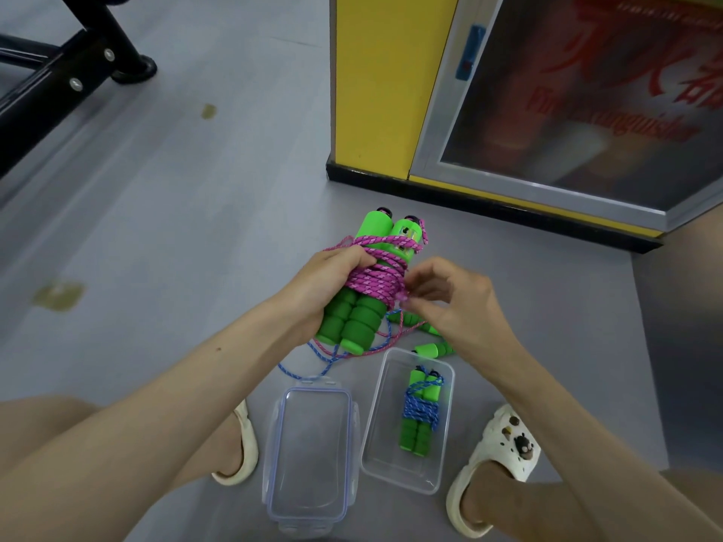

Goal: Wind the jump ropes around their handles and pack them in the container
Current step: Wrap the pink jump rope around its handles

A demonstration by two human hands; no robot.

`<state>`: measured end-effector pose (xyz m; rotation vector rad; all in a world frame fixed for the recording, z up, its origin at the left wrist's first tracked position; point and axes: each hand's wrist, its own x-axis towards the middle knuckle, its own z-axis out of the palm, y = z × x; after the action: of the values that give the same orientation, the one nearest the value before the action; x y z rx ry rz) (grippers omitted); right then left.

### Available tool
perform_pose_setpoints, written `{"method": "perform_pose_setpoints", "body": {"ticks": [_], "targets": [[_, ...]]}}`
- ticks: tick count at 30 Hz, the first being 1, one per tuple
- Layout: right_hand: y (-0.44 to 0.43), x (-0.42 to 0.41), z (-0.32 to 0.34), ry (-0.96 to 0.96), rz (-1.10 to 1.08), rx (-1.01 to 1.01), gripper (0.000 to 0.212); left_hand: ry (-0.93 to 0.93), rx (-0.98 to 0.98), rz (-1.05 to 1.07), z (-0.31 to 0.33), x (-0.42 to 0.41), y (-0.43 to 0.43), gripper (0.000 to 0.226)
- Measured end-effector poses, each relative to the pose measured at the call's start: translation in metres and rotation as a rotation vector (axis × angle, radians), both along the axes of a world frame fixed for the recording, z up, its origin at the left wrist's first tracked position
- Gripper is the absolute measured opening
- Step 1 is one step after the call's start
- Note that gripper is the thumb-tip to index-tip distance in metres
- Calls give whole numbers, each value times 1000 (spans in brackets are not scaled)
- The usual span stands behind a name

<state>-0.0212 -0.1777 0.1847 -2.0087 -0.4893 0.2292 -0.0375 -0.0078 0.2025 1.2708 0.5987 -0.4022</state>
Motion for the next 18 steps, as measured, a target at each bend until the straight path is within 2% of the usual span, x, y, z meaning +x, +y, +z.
{"method": "perform_pose_setpoints", "body": {"ticks": [5, 10, 15, 18], "targets": [[-2, 2, 0, 51, -63, 21, 12, 9, -11, -4, -1, 0, -2, 12], [0, 1, -1, 209, -137, 137, 9, -74, 148, -58, -6, 0, -8, 9], [4, -1, 3, 197, -184, 189, 10, -116, 232, -82, -9, 0, -8, 12], [7, 0, 1, 141, -144, 137, 16, -119, 219, -94, -12, -4, -9, 13]]}}
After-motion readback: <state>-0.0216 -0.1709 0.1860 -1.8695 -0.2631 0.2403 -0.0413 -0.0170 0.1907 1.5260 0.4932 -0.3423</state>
